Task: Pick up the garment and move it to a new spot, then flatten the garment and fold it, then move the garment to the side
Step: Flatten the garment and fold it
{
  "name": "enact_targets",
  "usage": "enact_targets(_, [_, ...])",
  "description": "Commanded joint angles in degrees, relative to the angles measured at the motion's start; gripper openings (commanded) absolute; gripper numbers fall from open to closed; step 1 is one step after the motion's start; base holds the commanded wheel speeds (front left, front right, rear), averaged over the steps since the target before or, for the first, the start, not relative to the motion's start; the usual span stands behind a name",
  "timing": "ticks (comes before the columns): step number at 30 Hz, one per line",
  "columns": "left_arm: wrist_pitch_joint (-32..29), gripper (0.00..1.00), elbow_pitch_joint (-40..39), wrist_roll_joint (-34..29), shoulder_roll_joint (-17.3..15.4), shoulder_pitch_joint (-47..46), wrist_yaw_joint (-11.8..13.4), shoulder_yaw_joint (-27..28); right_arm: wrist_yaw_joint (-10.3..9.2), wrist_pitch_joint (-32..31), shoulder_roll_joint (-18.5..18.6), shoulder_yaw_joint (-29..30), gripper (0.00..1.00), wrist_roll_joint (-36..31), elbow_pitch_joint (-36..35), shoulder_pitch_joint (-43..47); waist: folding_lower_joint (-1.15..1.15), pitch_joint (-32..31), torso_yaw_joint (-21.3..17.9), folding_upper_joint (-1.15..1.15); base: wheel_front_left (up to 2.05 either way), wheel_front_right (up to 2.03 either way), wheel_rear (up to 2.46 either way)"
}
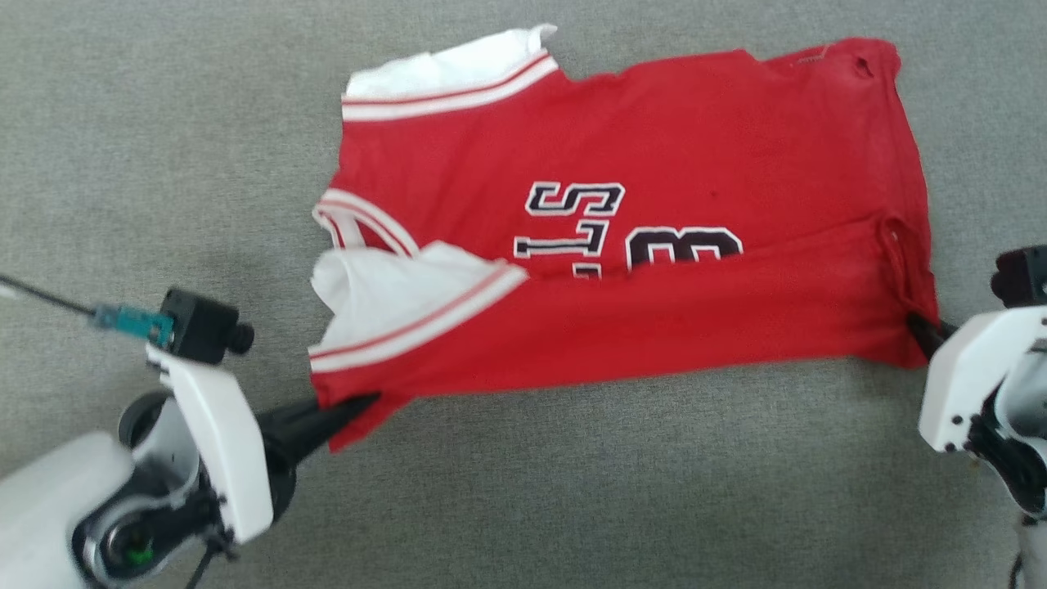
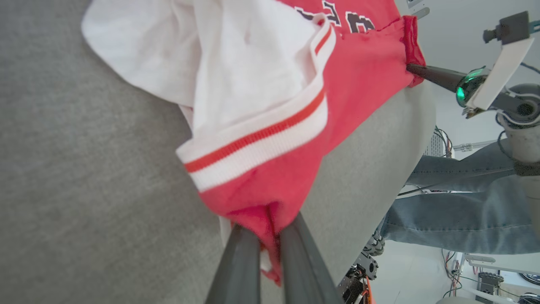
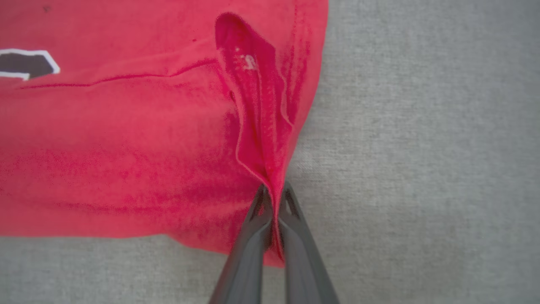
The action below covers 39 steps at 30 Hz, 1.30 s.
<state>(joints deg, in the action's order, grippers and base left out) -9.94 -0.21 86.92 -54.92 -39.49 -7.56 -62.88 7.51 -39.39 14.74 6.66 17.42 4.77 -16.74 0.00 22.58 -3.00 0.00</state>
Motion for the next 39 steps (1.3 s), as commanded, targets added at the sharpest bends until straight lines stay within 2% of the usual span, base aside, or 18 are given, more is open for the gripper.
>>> enact_targets(1, [1.28, 0.00, -1.42, -0.66, -1.15, 1.71, 0.15, -0.68, -0.04, -0.57, 0.75, 0.49, 0.00, 0.08, -0.72, 1.61, 0.00, -0.43, 0.24, 0.00, 0.00, 0.00, 0.00])
enact_targets(9, [6.81, 0.00, -8.14, -3.29, -5.67, 5.94, 0.15, -4.23, -0.04, -4.89, 3.15, 2.32, 0.00, 1.66, -7.81, 8.70, 0.00, -1.21, 1.58, 0.00, 0.00, 0.00, 0.00])
enact_targets(15, [10.13, 0.00, -9.42, -4.38, -6.18, 6.91, 0.15, -5.78, -0.04, -5.38, 2.76, 4.49, 0.00, 2.08, -12.04, 12.06, 0.00, -1.16, 1.87, 0.00, 0.00, 0.00, 0.00])
enact_targets(16, [10.92, 0.07, -9.16, -4.89, -6.16, 6.78, 0.15, -5.92, -0.04, -4.65, 2.50, 4.95, 0.46, 1.63, -12.66, 12.36, 0.00, -1.16, 1.89, 0.00, 0.00, 0.00, 0.00])
enact_targets(17, [11.61, 0.30, -8.79, -5.34, -6.11, 6.54, 0.15, -6.10, -0.04, -4.00, 2.07, 5.32, 1.00, 1.32, -13.09, 12.63, 0.00, -1.20, 1.90, 0.00, 0.00, 0.00, 0.00])
enact_targets(18, [12.41, 0.69, -8.42, -5.67, -5.99, 6.25, 0.15, -6.19, -0.04, -3.15, 1.51, 5.60, 1.00, 1.08, -13.54, 12.82, 0.00, -1.24, 1.88, 0.00, 0.00, 0.00, 0.00])
enact_targets(19, [13.33, 1.00, -8.11, -5.94, -5.91, 5.92, 0.15, -6.15, -0.04, -2.13, 0.80, 5.92, 1.00, 0.75, -14.11, 12.90, 0.00, -1.27, 1.83, 0.00, 0.00, 0.00, 0.00])
enact_targets(24, [17.51, 1.00, -6.50, -6.00, -8.12, 4.03, 0.15, -4.91, -0.03, 6.97, -1.55, 5.70, 1.00, -2.24, -16.93, 12.71, 0.00, -1.20, 0.64, 0.00, 0.00, 0.00, 0.00])
enact_targets(25, [18.38, 1.00, -5.69, -6.38, -8.78, 3.53, 0.15, -4.47, -0.03, 9.93, -1.88, 5.16, 1.00, -3.06, -17.51, 12.39, 0.00, -1.16, 0.29, 0.00, 0.00, 0.00, 0.00])
enact_targets(26, [20.02, 1.00, -4.16, -7.59, -9.92, 2.04, 0.15, -3.44, -0.03, 16.29, -2.84, 3.73, 1.00, -4.60, -18.27, 11.50, 0.00, -0.92, -0.68, 0.00, 0.00, 0.00, 0.00])
enact_targets(27, [20.72, 1.00, -3.22, -7.51, -10.40, 1.12, 0.15, -2.67, -0.03, 19.65, -3.55, 3.18, 1.00, -5.14, -18.31, 11.25, 0.00, -0.72, -1.23, 0.00, 0.00, 0.00, 0.00])
enact_targets(31, [22.27, 1.00, 1.22, -5.72, -10.67, -3.68, 0.15, 1.37, -0.03, 31.91, -7.22, 1.38, 1.00, -7.02, -16.46, 9.26, 0.00, 0.50, -3.94, 0.00, 0.00, 0.00, 0.00])
enact_targets(35, [19.61, 1.00, 5.88, -6.70, -8.99, -10.45, 0.14, 3.35, -0.03, 41.09, -9.91, -1.09, 1.00, -8.20, -13.91, 7.38, 0.00, 2.56, -7.11, 0.00, 0.00, 0.00, 0.00])
enact_targets(39, [12.06, 1.00, 11.14, -5.49, -7.65, -17.38, 0.15, 3.54, -0.03, 45.91, -11.23, -4.43, 1.00, -8.33, -10.67, 6.25, 0.00, 4.61, -10.79, 0.00, 0.00, 0.00, 0.00])
